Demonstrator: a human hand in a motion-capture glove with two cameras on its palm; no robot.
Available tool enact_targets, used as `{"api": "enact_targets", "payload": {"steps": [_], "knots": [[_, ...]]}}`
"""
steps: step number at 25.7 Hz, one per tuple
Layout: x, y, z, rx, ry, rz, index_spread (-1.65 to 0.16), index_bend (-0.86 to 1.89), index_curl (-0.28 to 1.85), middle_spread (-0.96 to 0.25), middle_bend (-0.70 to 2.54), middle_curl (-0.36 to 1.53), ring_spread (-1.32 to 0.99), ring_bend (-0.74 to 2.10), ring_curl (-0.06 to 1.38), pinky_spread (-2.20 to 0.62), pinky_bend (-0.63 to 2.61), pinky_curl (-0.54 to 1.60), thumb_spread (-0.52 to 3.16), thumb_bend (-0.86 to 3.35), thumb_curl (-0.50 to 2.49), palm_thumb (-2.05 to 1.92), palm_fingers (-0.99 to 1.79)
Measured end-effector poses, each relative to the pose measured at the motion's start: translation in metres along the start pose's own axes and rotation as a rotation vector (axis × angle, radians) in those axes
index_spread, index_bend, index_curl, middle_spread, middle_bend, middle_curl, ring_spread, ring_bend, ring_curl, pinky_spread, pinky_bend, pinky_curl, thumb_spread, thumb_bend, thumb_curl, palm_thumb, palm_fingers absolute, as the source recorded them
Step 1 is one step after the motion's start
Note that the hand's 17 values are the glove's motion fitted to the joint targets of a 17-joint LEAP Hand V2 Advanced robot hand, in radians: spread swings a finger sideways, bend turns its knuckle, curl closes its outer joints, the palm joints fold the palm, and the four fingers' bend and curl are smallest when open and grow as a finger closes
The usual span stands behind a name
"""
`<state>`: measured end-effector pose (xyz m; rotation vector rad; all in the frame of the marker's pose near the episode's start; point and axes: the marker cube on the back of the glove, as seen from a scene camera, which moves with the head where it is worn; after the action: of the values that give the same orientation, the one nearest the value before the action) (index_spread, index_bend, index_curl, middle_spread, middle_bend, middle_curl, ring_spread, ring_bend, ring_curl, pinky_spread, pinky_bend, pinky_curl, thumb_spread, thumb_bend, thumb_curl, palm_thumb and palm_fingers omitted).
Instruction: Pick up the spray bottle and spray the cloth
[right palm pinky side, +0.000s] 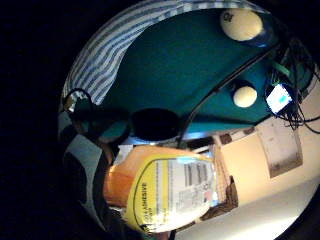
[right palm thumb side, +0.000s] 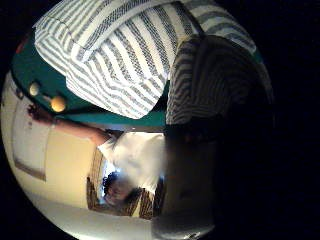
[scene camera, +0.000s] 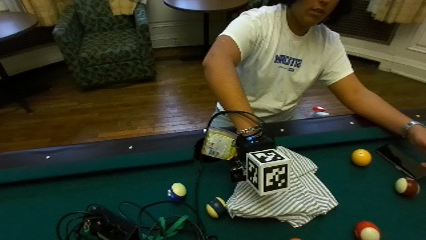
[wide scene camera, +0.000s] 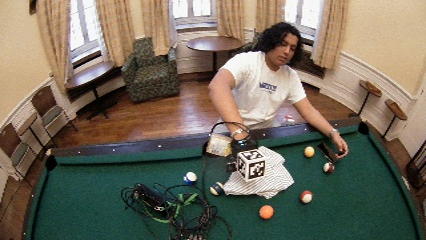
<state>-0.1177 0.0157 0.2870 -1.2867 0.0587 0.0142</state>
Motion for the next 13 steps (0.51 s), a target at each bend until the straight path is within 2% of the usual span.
{"api": "enact_targets", "payload": {"steps": [5, 13], "knots": [[-0.004, 0.013, -0.009, 0.051, -0.036, -0.069, -0.24, 0.41, 0.64, -0.20, 0.68, 0.61, -0.21, 0.80, 0.52, -0.31, 0.55, 0.45, 0.37, -0.03, 0.85, 0.94, 1.36], [0.002, 0.087, -0.071, 0.363, -0.269, -0.366, -0.24, 0.40, 0.65, -0.20, 0.68, 0.60, -0.21, 0.80, 0.51, -0.31, 0.54, 0.45, 0.39, -0.03, 0.86, 0.94, 1.36]]}}
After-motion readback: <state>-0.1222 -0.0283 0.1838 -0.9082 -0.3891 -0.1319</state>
